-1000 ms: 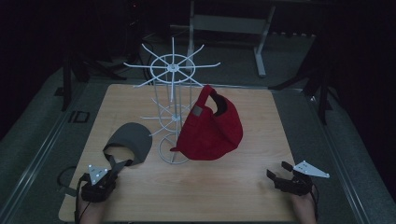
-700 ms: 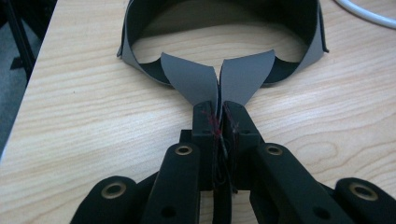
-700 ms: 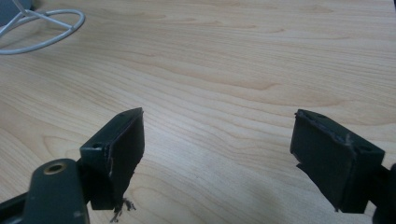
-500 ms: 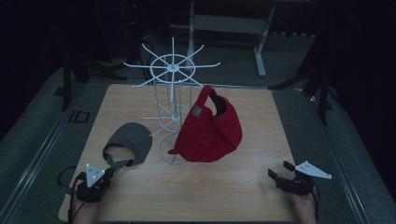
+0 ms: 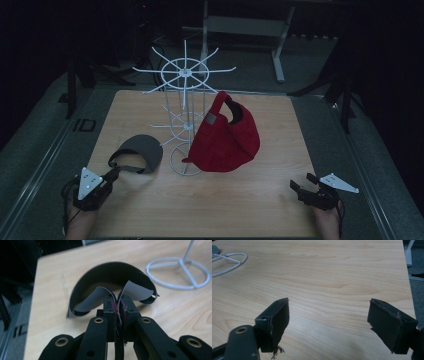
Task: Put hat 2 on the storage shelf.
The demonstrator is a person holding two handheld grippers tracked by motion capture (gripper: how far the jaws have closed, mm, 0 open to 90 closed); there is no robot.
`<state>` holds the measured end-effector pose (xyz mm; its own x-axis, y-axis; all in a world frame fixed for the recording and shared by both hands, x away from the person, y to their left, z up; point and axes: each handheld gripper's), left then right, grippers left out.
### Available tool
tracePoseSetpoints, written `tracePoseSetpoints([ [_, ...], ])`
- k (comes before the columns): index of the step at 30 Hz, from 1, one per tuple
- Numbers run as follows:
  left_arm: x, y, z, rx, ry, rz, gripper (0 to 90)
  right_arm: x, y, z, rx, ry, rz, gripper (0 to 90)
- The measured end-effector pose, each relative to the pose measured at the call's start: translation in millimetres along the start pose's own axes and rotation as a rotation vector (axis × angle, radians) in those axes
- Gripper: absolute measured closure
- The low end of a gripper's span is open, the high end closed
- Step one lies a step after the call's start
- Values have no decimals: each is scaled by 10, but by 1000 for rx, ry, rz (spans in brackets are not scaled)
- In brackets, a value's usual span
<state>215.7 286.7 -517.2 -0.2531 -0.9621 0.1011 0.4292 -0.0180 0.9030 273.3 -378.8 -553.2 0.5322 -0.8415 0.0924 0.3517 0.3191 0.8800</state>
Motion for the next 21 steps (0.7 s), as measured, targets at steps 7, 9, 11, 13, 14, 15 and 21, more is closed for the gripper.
tracePoseSetpoints([
  [7, 39, 241, 92, 85, -105, -71, 853, 19, -7, 9, 5, 13, -11, 177],
  [9, 34, 309, 99, 88, -173, -86, 853, 18, -8, 11, 5, 18, -11, 177],
  [11, 34, 371, 98, 82, -209, -106, 853, 19, -11, 9, 5, 27, -11, 177],
  [13, 22, 427, 94, 90, -228, -105, 853, 20, -12, 5, 2, 32, -8, 176],
  [14, 13, 445, 95, 92, -246, -103, 853, 19, -10, 3, 2, 35, -7, 177],
  [15, 6, 471, 100, 105, -245, -101, 853, 20, -10, 3, 3, 36, -6, 177],
  [21, -6, 623, 185, 150, -211, -91, 852, 37, -8, 11, 8, 36, -15, 176],
])
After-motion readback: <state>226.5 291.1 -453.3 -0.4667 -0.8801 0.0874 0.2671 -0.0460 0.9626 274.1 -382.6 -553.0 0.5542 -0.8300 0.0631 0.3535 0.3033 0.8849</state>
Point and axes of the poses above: each handheld gripper's, and its own axes: z roughly backward along the jaws, y roughly out of its top, x roughly to its right, and after that the axes turned 14 degrees about z, right-handed
